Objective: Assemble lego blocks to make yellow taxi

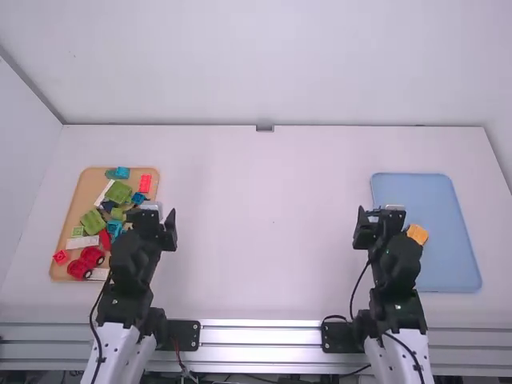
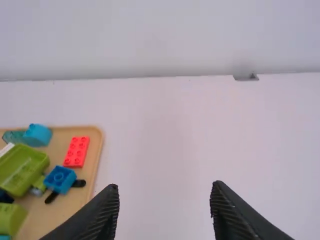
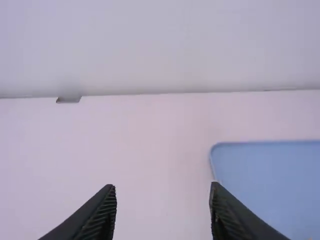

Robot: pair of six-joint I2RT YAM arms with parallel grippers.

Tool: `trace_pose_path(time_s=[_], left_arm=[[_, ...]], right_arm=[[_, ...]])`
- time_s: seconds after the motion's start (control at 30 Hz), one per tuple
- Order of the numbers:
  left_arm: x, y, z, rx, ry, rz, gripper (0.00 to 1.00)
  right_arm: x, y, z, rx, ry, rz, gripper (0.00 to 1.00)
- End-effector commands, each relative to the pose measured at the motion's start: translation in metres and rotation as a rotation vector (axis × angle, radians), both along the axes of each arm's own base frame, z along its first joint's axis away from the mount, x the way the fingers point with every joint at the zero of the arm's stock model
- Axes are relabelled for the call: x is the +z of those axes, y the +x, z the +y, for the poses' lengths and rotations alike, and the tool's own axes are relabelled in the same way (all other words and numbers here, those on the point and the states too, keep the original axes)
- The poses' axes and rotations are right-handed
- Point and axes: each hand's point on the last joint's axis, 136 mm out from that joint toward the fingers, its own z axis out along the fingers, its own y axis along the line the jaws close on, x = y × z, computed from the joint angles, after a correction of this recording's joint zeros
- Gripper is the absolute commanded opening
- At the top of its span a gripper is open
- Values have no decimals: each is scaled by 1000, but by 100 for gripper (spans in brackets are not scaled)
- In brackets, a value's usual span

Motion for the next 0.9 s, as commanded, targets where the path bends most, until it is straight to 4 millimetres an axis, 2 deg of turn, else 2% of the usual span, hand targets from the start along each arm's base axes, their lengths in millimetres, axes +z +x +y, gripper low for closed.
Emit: trace_pose_path(time_s=[0.0,0.27,0.3,0.7,0.87], left_arm=[[-14,-6,1,9,-3,-5,42],[-54,-17,1,9,-3,-5,26],[-49,-17,1,9,-3,-28,24],[-13,-19,1,9,-4,-190,7],[-13,-19,1,9,-4,-190,1]], right_arm=[[-15,-6,1,3,6,-1,42],[-55,-18,1,3,6,-1,26],[-62,-19,1,3,6,-1,23],[-26,-21,1,3,6,-161,7],[-23,-21,1,3,6,-173,1]])
